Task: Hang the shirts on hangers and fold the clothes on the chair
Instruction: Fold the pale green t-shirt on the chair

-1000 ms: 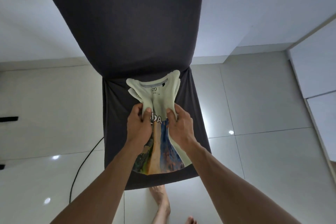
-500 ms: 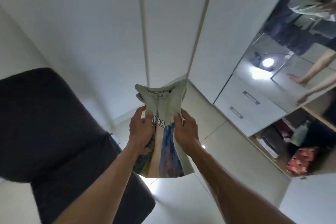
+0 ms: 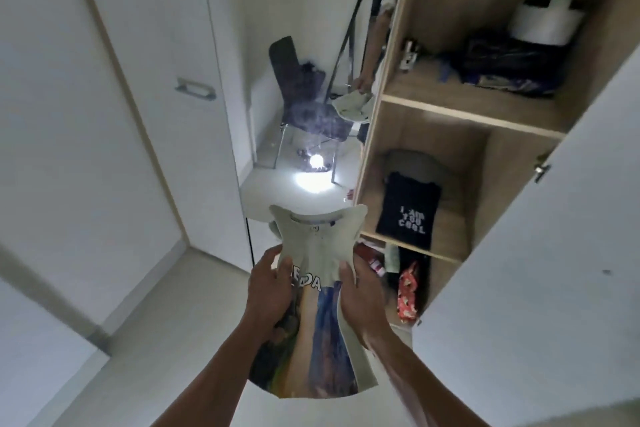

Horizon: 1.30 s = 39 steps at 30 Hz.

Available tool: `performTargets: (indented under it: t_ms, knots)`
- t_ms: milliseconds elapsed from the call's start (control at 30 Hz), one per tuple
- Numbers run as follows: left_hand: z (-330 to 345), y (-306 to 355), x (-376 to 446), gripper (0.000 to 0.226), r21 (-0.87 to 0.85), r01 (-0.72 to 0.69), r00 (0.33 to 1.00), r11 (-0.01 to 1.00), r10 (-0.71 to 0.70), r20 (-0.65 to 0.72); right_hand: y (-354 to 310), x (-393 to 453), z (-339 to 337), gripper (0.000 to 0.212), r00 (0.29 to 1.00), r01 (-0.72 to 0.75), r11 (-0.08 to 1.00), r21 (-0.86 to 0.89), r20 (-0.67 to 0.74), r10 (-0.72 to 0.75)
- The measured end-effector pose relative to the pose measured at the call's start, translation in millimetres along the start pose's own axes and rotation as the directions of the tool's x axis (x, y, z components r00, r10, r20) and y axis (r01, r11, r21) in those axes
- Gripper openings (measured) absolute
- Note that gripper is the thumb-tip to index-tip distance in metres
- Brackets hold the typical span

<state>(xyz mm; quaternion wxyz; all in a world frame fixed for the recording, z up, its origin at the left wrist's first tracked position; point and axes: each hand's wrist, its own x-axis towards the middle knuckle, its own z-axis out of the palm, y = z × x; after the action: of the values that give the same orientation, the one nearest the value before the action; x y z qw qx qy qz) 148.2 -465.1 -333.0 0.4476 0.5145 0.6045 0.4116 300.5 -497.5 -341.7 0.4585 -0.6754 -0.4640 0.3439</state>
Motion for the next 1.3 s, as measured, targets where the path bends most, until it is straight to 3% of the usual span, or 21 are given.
performTargets:
  t_ms: [233, 467, 667, 933, 1300]
  knots:
    - [132.8, 9.6, 71.8, 0.031, 0.052, 0.003, 0.972, 0.999, -0.015, 0.234, 56.2, 80.5, -77.6, 0.026, 0.978, -0.123, 0.992, -0.012, -0.17, 0.119]
    - [254.3, 14.0, 188.1, 0.033, 0.075, -0.05, 0.923, 0.996, 0.017, 0.385, 113.9, 207.5, -128.1, 0.026, 0.919, -0.271, 0.963, 0.006, -0.298, 0.26]
    - [354.2, 15.4, 286.3, 0.032, 0.054, -0.121, 0.918, 0.991, 0.091, 0.385, 154.7, 322.4, -170.3, 0.024, 0.888, -0.213, 0.971, 0.108, -0.392, 0.238]
    - [480.2, -27.5, 396.2, 0.021, -0.136, -0.075, 0.94, 0.988, 0.115, 0.322, 259.7, 467.3, -194.4, 0.027, 0.867, -0.111, 0.987, 0.115, -0.474, 0.153]
    - [549.3, -61.1, 472.0, 0.03, -0.187, -0.071, 0.95, 0.98, 0.124, 0.287, 321.3, 552.9, -206.8, 0.032, 0.893, -0.022, 0.972, 0.236, -0.432, 0.125]
